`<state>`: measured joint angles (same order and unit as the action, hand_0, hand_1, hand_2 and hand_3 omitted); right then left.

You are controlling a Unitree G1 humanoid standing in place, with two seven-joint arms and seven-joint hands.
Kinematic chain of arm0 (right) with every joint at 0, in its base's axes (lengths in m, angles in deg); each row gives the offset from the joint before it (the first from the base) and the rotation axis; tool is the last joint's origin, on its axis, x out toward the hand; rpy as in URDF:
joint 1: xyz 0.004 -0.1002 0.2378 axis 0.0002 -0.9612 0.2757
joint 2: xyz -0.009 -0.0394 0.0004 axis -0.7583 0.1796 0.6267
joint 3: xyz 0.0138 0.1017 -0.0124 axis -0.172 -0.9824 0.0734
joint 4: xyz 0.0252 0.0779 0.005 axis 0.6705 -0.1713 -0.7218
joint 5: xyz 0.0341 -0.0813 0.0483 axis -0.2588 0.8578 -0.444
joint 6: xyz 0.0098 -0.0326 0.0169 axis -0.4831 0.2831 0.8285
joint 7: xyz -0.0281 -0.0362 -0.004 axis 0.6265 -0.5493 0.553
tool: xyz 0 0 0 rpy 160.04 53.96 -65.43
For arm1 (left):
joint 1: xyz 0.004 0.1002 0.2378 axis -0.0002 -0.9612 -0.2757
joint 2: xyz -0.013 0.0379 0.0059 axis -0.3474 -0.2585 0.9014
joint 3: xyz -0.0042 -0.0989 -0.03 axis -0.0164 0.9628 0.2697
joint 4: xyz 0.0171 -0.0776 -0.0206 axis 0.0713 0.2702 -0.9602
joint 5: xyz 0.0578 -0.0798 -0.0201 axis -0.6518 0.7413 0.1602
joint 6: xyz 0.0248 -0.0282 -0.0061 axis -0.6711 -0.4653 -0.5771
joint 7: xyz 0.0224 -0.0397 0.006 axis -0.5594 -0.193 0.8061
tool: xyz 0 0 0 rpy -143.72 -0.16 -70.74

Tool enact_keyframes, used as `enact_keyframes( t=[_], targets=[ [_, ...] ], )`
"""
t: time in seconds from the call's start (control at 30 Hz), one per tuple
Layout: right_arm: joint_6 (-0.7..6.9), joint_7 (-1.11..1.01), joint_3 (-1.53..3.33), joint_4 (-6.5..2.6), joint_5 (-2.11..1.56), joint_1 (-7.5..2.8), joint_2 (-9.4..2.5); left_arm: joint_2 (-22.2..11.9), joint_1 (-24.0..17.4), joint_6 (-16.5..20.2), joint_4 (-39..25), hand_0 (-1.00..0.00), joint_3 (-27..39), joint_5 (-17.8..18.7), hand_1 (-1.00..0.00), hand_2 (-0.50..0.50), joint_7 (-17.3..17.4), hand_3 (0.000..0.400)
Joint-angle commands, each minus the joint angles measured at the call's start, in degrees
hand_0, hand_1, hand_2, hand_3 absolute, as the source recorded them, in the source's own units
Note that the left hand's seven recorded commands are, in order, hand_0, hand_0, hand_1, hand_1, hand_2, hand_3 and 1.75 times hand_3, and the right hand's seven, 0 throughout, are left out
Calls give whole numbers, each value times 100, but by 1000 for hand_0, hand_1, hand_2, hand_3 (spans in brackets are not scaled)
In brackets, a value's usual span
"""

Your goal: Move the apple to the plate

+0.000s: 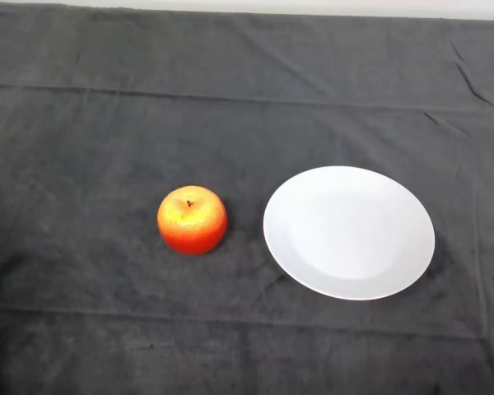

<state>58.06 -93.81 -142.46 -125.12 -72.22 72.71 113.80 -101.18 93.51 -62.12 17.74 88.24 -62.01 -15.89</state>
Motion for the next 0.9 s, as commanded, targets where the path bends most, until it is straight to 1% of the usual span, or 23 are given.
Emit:
enact_keyframes(
  t=[0.03, 0.43, 0.63, 0.9],
  targets=[
    [-80, -44, -90, 102, -69, -24, 3, -6, 133, 53, 148, 0, 116, -89, 0, 0, -1, 0],
    [-80, -45, -91, 102, -68, -24, 3, 78, 283, 24, 161, 0, 41, -253, 0, 0, -184, 0],
    [-80, -45, -91, 101, -68, -24, 3, 101, 460, 41, 130, 0, -38, -372, 0, 0, -265, 0],
    [-80, -45, -92, 101, -68, -24, 3, 136, 554, -48, -64, 0, -170, -507, 0, 0, -208, 0]
  ],
)
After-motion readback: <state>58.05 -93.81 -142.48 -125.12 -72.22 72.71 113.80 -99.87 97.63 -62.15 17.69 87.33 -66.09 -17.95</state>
